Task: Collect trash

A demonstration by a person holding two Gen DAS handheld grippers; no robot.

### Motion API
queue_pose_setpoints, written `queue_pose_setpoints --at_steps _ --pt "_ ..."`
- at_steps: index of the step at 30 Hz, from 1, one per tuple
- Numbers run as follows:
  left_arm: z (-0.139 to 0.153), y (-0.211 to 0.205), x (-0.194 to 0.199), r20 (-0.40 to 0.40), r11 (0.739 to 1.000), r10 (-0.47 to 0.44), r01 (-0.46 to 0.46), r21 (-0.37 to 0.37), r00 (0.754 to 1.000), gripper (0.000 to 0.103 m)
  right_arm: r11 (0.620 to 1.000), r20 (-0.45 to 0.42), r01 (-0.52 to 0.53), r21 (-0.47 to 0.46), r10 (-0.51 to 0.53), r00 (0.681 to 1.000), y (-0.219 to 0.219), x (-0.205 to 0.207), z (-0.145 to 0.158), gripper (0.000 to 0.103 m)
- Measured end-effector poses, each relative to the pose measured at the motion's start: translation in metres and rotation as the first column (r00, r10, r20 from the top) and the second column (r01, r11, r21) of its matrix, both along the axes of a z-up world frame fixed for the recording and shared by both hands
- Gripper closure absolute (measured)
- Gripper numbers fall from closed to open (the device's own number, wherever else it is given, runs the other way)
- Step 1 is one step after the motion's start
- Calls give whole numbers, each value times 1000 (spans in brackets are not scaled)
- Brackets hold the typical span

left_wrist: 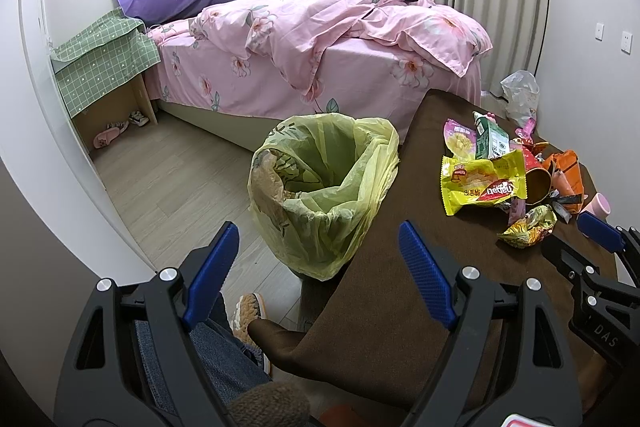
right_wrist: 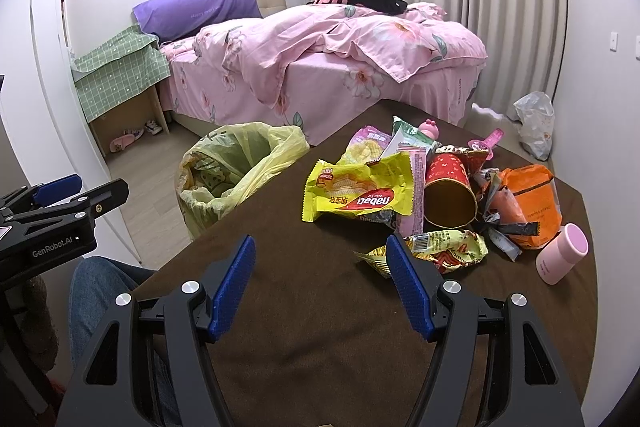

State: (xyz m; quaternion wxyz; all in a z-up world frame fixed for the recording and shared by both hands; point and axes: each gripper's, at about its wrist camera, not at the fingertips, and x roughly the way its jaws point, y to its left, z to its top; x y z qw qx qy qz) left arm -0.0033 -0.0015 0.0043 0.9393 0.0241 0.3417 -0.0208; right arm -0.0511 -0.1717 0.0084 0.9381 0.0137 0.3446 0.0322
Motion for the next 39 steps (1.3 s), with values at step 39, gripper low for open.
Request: queue_pose_setpoints --at_steps 39 --pt "-18 -64 57 62 934 -341 346 -92 938 25 989 -29 151 -7 -151 988 -85 11 -16 39"
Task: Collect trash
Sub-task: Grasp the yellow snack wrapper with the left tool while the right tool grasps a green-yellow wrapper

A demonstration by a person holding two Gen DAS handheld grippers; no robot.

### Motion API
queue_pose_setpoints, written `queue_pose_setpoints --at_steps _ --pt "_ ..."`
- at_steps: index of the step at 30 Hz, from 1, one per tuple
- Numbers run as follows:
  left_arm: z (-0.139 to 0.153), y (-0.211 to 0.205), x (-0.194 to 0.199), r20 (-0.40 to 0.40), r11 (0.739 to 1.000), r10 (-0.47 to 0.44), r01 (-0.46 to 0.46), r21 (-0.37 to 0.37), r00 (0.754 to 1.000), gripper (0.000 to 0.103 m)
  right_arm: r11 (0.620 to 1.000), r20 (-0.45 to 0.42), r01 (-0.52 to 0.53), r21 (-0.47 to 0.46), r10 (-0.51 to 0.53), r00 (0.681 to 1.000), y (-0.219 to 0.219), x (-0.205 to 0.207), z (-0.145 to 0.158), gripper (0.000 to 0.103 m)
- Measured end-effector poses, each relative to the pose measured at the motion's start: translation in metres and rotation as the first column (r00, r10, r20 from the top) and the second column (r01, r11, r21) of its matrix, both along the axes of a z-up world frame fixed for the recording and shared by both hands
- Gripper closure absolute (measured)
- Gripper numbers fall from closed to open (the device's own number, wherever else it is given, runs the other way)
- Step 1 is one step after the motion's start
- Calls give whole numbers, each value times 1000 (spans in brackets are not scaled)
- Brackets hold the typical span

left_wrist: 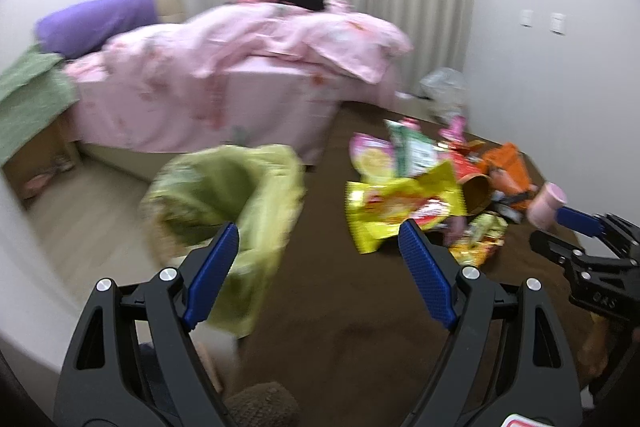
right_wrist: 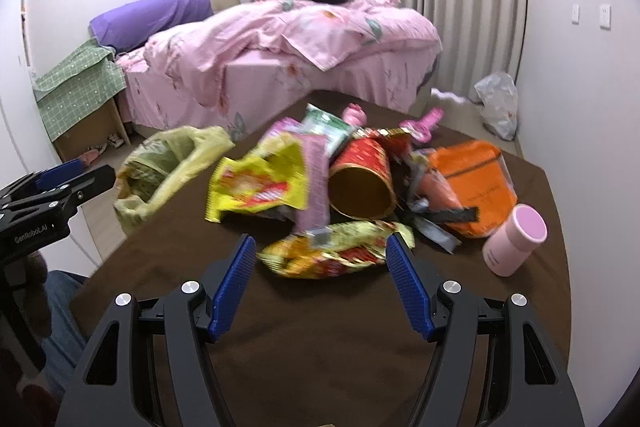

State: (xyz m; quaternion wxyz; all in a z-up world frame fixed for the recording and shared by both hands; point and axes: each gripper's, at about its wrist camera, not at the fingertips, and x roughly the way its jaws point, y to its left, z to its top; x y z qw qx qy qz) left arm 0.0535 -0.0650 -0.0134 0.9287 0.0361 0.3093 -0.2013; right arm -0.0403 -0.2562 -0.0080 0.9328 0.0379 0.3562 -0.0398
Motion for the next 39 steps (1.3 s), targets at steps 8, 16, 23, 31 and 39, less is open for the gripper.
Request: queue_pose_setpoints --at_steps 8,16,23,31,39 --pt "-28 -46 50 -118 978 -199 191 -80 973 24 994 -79 100 37 -97 992 -58 -3 -37 39" --pt "-41 -100 106 -147 960 -273 280 26 951 24 989 -126 96 114 -81 989 -72 0 -60 39" --pt "-68 -88 112 -301 959 -281 281 -45 911 24 976 -133 88 200 -62 989 -72 19 -62 39" --pt "-75 -54 59 -361 953 -302 285 -102 882 30 943 -183 123 309 -68 981 -77 55 -85 40" --pt "-67 -38 77 -365 972 -231 197 -130 902 35 954 -139 22 298 21 990 -67 54 -83 88"
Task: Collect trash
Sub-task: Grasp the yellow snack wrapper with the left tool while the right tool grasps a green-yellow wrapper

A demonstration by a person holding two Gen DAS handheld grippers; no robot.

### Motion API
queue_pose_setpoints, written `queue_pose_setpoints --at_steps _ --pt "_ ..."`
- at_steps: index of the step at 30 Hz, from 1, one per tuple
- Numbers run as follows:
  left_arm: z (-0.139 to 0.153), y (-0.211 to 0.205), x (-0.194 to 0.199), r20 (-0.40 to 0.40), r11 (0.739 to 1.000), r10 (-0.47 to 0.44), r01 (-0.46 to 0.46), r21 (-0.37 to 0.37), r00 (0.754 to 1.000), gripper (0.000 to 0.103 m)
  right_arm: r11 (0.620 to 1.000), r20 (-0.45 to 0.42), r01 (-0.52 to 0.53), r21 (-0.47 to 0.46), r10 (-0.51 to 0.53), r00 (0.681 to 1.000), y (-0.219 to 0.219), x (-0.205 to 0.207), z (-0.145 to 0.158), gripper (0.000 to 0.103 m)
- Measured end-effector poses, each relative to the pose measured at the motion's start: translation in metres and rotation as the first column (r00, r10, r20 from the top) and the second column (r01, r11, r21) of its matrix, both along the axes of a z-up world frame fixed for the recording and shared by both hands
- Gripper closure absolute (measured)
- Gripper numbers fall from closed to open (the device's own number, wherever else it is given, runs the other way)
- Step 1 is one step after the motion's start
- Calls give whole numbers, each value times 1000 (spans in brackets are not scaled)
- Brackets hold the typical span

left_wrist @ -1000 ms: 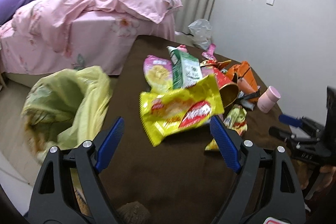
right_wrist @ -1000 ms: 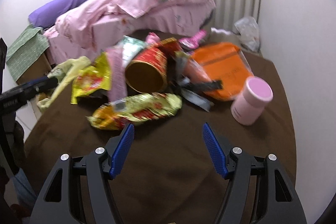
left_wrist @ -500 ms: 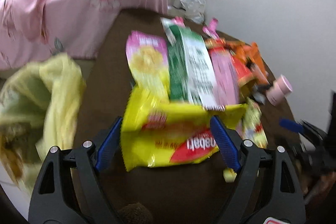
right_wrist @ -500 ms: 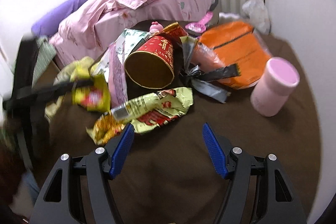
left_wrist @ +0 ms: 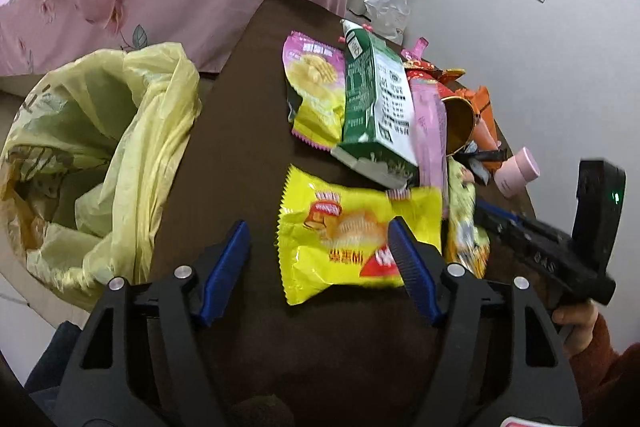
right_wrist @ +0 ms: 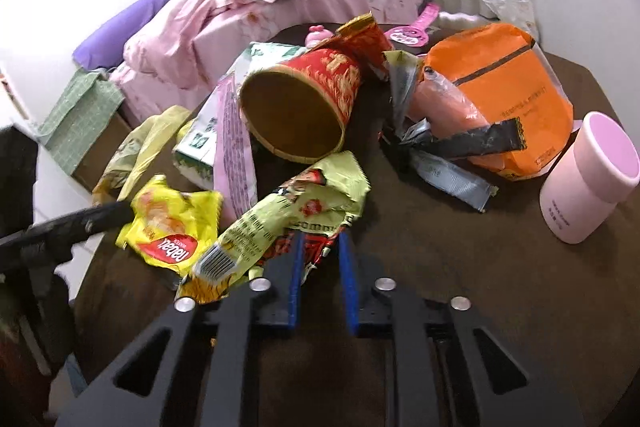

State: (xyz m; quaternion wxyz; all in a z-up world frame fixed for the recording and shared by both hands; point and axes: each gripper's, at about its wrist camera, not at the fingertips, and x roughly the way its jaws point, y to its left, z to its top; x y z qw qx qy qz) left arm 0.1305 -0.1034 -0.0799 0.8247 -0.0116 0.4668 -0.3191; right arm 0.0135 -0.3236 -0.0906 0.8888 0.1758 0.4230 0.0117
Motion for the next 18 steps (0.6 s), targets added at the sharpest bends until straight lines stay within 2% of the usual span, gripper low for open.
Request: queue_pose_setpoints --at_steps 4,9,12,18 --pt "1 -5 5 -4 1000 3 -3 8 1000 37 1000 -5 0 3 0 1000 -10 -18 1 93" --pt "-7 -15 12 -45 1000 21 -21 17 999 47 999 3 33 -27 -33 999 -23 -40 8 93" --pt "-7 -19 8 -43 999 29 -28 39 999 53 998 24 38 -59 -36 999 -27 -49 16 93" --pt "-11 -19 0 -103 999 28 -26 24 994 86 997 67 41 -60 -37 997 -28 -55 28 93"
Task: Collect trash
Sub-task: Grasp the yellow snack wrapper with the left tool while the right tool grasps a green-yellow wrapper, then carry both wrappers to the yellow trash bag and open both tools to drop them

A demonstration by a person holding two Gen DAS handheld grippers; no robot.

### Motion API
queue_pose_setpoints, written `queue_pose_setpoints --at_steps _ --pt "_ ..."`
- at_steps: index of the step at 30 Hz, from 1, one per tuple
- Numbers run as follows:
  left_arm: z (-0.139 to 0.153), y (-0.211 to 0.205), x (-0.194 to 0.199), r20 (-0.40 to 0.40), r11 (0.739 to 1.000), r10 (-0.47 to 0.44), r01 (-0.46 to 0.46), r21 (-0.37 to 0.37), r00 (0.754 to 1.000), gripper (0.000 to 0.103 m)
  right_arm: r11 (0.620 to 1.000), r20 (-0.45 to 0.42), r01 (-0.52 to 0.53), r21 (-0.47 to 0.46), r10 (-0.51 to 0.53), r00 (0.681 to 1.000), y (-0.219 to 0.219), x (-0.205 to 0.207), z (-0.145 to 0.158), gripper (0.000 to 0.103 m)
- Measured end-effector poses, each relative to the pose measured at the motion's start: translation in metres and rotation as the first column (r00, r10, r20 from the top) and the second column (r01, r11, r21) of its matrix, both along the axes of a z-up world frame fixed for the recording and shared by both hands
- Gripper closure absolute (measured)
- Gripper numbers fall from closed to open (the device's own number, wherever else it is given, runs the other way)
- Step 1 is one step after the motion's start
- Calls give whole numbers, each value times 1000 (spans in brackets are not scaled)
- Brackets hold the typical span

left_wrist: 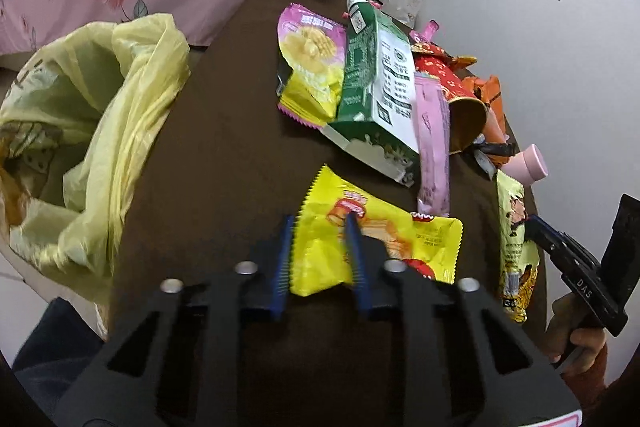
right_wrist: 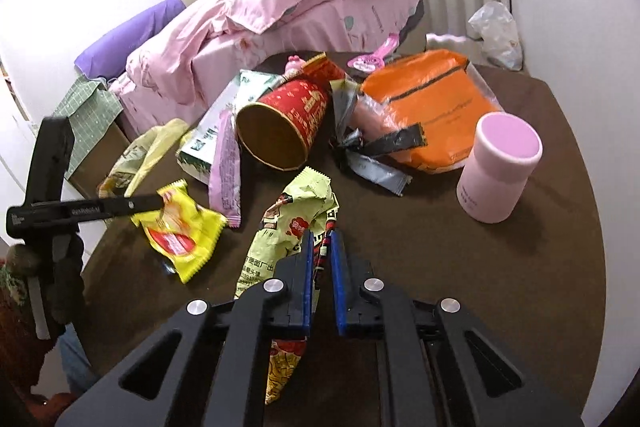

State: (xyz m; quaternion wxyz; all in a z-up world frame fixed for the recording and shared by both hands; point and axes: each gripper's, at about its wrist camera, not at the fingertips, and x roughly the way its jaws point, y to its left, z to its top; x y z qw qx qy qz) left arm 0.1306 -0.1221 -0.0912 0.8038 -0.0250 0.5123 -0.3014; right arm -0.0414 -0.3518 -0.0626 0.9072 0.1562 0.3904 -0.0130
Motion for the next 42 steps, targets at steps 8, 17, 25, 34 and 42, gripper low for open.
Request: queue_pose_setpoints --at_steps 8,17,25,34,42 --pt "26 5 -28 102 999 0 4 -32 995 100 999 48 -22 -29 23 999 9 -3 16 95" --pt "62 20 -53 233 999 11 -2 -36 972 101 999 10 -40 25 40 999 5 -2 14 91" --pt "36 37 -46 148 997 65 -59 -45 987 101 996 -101 -78 46 82 992 8 8 -14 41" --pt "42 52 -47 167 992 99 -86 -88 981 101 989 -255 -146 8 143 956 16 57 -28 63" --pt "60 57 -55 237 991 114 -94 -91 965 101 973 -23 -192 -126 190 981 37 30 26 68"
